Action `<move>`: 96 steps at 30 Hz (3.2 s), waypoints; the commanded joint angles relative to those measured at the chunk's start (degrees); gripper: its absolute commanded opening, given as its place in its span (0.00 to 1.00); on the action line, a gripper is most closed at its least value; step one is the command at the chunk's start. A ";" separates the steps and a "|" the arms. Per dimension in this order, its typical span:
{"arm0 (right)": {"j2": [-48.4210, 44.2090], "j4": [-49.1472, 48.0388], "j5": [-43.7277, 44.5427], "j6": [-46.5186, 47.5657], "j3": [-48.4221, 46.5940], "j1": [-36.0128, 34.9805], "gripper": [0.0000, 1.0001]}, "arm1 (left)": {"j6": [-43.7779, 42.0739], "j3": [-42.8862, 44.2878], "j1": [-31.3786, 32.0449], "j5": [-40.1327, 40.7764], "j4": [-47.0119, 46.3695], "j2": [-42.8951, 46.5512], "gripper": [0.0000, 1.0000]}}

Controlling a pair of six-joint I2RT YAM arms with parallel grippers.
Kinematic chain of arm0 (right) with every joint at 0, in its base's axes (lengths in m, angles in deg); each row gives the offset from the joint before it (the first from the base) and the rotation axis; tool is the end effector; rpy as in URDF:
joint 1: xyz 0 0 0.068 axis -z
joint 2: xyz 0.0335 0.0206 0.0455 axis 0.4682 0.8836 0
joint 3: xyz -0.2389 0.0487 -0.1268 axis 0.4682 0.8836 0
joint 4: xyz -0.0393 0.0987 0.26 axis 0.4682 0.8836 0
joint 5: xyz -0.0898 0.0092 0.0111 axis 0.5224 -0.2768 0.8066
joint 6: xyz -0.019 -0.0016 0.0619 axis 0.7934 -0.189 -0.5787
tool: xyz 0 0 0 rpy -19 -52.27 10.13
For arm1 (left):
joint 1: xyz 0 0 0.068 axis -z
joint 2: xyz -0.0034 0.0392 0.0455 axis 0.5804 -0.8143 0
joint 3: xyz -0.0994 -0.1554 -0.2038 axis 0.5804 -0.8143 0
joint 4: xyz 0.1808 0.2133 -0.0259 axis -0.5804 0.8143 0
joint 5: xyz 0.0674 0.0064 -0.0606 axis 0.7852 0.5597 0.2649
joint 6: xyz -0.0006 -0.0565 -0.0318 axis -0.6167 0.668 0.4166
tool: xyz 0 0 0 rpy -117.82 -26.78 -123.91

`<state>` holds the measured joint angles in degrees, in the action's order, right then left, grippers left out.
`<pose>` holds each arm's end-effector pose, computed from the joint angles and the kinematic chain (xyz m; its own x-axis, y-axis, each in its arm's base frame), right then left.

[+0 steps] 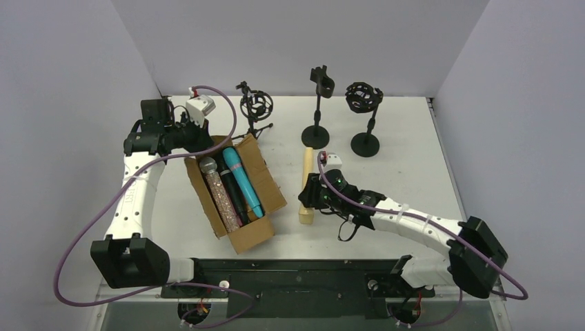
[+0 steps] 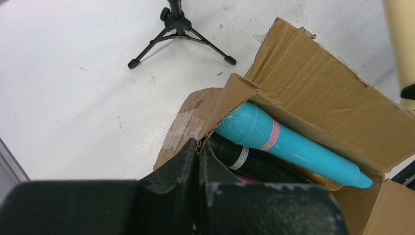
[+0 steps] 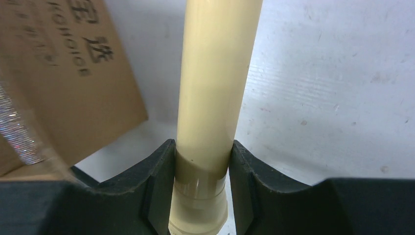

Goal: Attach the microphones to the stand

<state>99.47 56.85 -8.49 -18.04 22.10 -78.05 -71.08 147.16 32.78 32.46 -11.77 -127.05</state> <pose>0.1944 0.2282 0.2271 -0.7562 0.1103 -0.6450 -0.3201 0.7974 0.5115 0.3106 -0.0123 0.3623 -0.4735 0.3289 -0.8171 0.5973 0.8017 -0.0234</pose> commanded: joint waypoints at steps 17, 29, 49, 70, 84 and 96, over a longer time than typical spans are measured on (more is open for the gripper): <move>29.53 -17.72 -11.94 -5.09 -7.68 0.79 0.05 | 1.75 -0.35 0.17 -4.58 -8.99 3.21 0.00; 26.68 -15.73 -2.66 -11.55 -8.42 -1.91 0.38 | 2.67 -2.34 0.11 -6.43 -11.00 4.50 0.00; 1.73 1.79 25.28 5.79 -17.13 -15.79 0.45 | 4.10 -2.24 -0.11 -7.98 -9.76 3.99 0.00; 29.27 16.21 19.97 14.78 -46.26 -21.01 0.45 | 4.03 -2.61 0.02 -6.50 -7.99 5.00 0.00; 36.70 23.67 22.61 19.03 -57.92 -19.28 0.47 | 4.71 -2.19 0.24 -6.46 -8.99 5.55 0.00; 36.91 17.27 22.28 16.77 -52.96 -18.86 0.47 | 6.05 -3.30 0.66 -6.63 -10.50 5.60 0.00</move>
<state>136.78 77.26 12.47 -0.49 -33.44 -97.28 -66.84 142.96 32.93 28.57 -16.47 -123.77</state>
